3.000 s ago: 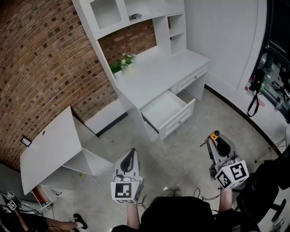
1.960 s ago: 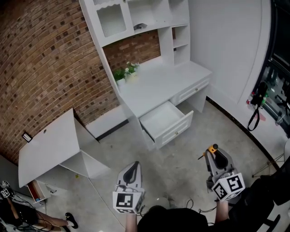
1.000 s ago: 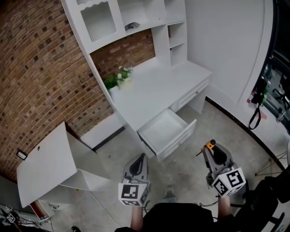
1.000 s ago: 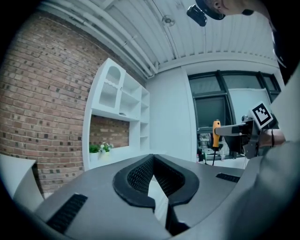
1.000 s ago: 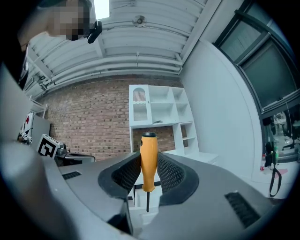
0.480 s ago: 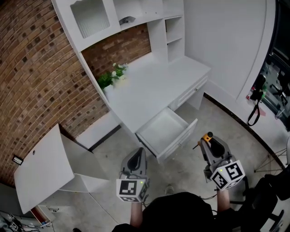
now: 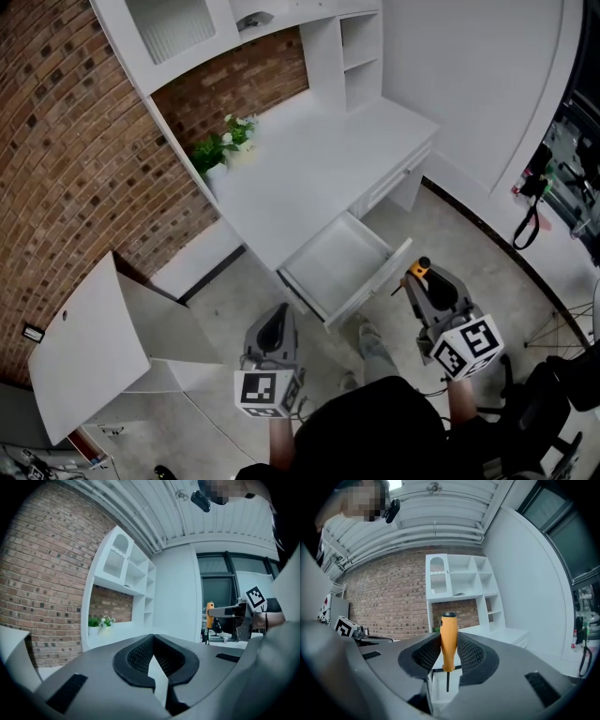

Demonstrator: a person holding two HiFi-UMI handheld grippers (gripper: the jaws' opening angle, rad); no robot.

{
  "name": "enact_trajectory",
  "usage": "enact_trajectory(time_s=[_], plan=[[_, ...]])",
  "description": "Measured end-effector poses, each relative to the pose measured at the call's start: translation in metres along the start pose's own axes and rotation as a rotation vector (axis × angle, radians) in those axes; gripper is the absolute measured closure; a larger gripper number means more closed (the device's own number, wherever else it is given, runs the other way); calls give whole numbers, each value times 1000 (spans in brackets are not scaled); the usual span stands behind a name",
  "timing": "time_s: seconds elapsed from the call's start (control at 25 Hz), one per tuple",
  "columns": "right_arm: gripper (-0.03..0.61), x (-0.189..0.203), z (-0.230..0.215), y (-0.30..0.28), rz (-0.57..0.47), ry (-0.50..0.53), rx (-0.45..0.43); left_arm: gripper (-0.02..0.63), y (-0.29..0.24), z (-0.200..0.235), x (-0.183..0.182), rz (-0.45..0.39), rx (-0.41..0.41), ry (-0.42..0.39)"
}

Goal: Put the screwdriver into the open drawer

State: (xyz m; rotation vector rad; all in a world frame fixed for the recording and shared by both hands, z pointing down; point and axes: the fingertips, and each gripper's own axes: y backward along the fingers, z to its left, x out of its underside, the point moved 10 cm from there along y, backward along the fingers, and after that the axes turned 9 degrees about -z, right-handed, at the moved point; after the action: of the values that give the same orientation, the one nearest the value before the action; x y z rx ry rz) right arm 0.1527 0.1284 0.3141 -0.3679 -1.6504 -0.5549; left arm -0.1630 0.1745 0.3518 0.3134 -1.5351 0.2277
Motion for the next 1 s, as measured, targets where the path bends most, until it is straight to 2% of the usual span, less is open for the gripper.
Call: enact_trajectory(time_s=[0.4, 0.64, 1.0], plan=[[468, 27, -53, -80, 58, -60, -78, 606, -73, 17, 20, 75, -58, 27], [468, 47, -95, -135, 147, -100, -145, 604, -127, 18, 37, 117, -86, 81], [468, 86, -134, -194, 307, -151, -243, 604, -182, 16, 73, 229, -127, 144]])
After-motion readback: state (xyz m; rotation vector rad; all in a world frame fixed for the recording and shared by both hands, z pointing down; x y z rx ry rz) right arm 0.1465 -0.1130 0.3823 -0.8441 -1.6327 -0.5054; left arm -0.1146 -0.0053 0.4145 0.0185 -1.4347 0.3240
